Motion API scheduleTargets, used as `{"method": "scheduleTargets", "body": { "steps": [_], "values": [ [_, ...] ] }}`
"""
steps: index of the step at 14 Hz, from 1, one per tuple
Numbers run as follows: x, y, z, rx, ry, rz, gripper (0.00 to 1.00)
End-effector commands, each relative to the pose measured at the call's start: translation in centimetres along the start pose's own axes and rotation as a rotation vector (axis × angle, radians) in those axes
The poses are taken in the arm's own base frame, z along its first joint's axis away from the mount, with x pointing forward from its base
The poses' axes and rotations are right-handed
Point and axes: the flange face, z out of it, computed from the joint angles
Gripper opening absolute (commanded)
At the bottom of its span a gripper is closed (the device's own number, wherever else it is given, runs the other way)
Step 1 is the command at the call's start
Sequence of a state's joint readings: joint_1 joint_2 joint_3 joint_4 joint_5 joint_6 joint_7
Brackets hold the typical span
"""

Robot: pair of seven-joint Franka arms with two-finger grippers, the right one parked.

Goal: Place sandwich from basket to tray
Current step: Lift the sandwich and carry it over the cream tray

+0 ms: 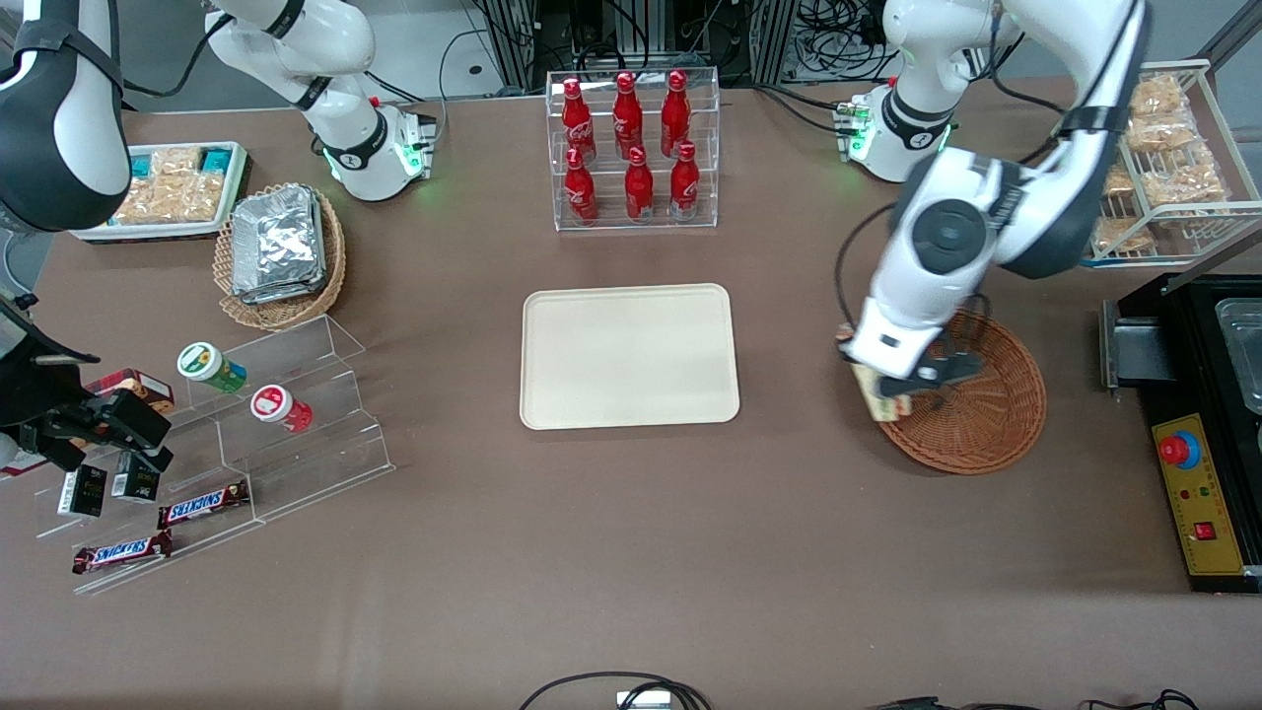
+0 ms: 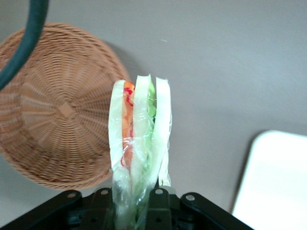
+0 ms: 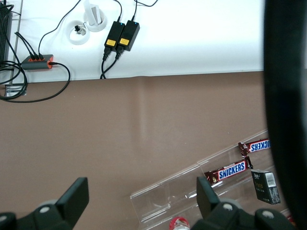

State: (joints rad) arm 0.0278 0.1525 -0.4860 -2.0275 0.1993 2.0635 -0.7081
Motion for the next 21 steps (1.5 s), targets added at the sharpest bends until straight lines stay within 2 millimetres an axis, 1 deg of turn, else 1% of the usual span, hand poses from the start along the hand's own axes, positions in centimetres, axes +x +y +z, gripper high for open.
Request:
{"method": "scheduleTargets", "body": {
  "steps": [1,3,4,6,7,9,12,15,17,19,21],
  "values": [
    [-2.6,5.8,-0.1,0.031,0.032,0.138,0.0],
    [-3.8,9.5,1.2,0.016,0.012,0.218,0.0],
    [-4.5,11.7,2.2,0.013,0.001,0.261,0.0],
    [-5.9,15.0,4.1,0.02,-0.008,0.316,0.0],
    [-6.9,16.8,4.4,0.011,-0.01,0.335,0.0],
    [-7.7,18.8,6.1,-0.005,-0.027,0.314,0.0],
    [-9.0,20.8,8.8,-0.027,-0.052,0.299,0.0],
    [-10.9,22.5,10.3,-0.033,-0.065,0.327,0.0],
    [-11.2,23.0,11.2,-0.047,-0.07,0.314,0.0],
    [-12.2,24.1,12.1,-0.046,-0.08,0.314,0.0],
    [-12.4,24.2,12.8,-0.04,-0.089,0.313,0.0]
  ]
}}
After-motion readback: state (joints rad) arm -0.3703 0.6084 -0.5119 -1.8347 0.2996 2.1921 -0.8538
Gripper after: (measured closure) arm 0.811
